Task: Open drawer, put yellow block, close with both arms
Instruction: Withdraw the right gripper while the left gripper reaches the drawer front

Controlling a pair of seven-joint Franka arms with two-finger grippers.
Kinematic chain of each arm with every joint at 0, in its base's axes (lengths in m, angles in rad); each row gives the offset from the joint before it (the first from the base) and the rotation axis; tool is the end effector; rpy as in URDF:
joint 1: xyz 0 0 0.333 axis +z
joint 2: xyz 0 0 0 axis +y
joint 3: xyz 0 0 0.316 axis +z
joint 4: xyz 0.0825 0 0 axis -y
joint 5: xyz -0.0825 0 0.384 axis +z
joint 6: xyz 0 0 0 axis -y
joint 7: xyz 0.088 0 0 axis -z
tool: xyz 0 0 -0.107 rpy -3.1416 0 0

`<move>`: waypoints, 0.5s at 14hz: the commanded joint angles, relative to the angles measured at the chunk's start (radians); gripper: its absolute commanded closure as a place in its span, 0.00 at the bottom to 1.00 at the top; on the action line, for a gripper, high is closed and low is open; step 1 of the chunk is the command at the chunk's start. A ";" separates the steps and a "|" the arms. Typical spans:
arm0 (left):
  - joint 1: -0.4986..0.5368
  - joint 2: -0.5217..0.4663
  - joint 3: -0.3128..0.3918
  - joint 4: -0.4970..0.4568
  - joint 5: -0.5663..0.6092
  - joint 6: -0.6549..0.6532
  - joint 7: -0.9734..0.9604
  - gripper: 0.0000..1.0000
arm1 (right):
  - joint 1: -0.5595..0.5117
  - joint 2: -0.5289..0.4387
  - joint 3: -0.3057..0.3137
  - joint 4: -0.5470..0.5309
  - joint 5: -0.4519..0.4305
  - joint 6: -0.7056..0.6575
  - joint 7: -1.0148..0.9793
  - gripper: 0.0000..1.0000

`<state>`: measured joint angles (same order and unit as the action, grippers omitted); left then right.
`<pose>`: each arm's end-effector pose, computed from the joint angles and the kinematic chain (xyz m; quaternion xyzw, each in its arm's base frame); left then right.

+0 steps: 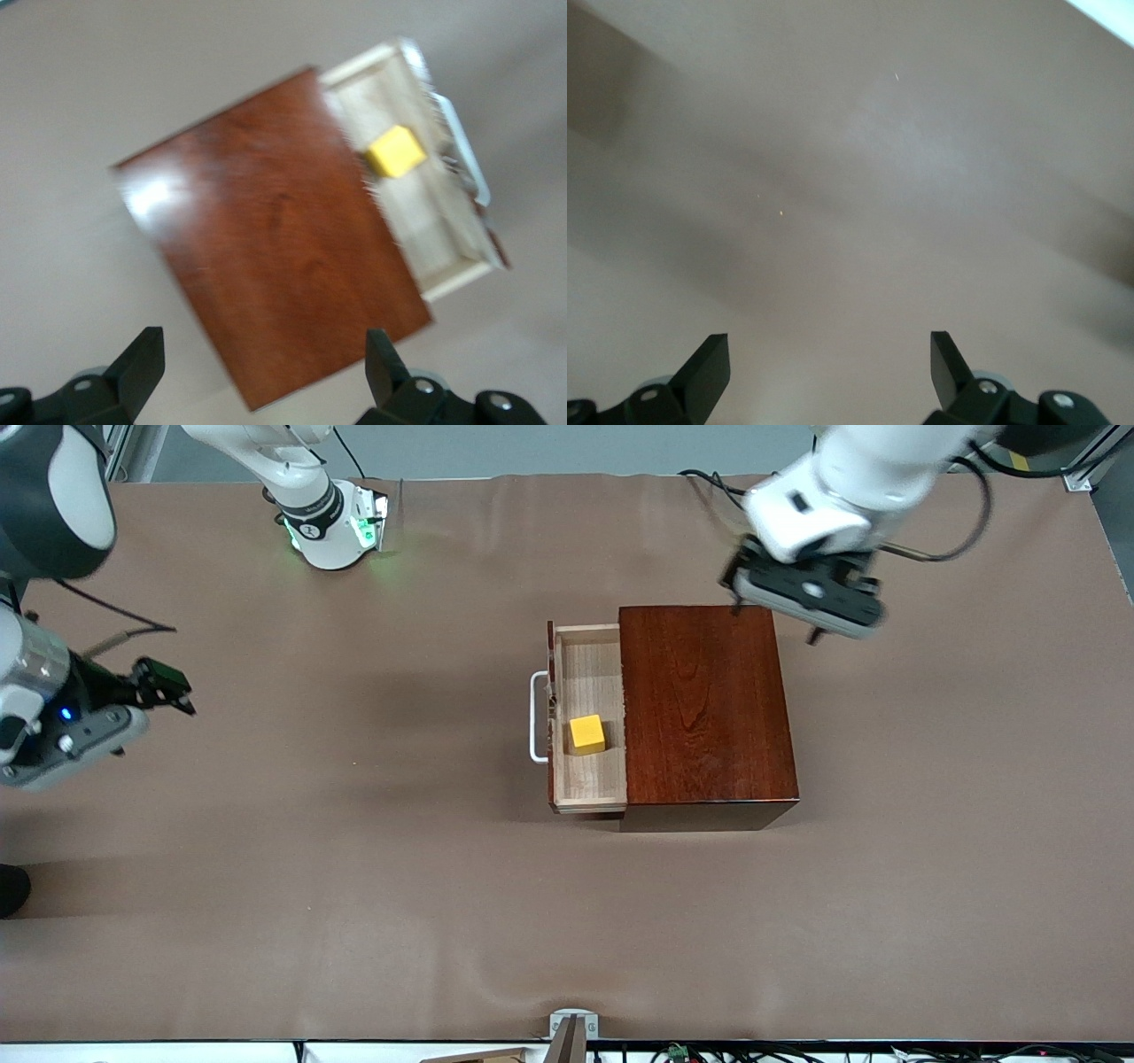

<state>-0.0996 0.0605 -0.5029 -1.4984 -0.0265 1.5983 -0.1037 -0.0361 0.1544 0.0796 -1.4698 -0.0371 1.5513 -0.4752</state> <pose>0.4768 -0.3203 0.6313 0.9686 -0.2459 0.0124 0.0342 0.5976 0.0184 0.5816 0.9658 0.2563 -0.0380 0.0044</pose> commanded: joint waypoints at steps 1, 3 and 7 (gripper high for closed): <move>-0.040 0.131 -0.126 0.101 -0.013 0.014 0.009 0.00 | -0.021 -0.099 -0.014 -0.121 0.019 0.029 0.072 0.00; -0.129 0.250 -0.141 0.183 -0.012 0.046 0.053 0.00 | -0.018 -0.125 -0.021 -0.147 0.019 0.030 0.128 0.00; -0.254 0.416 -0.125 0.218 0.004 0.266 0.284 0.00 | -0.008 -0.153 -0.050 -0.164 0.026 0.029 0.233 0.00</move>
<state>-0.3070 0.3730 -0.6339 -1.3493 -0.0333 1.8087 0.0928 -0.0426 0.0458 0.0493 -1.5893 -0.0349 1.5625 -0.2855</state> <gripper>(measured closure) 0.000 0.000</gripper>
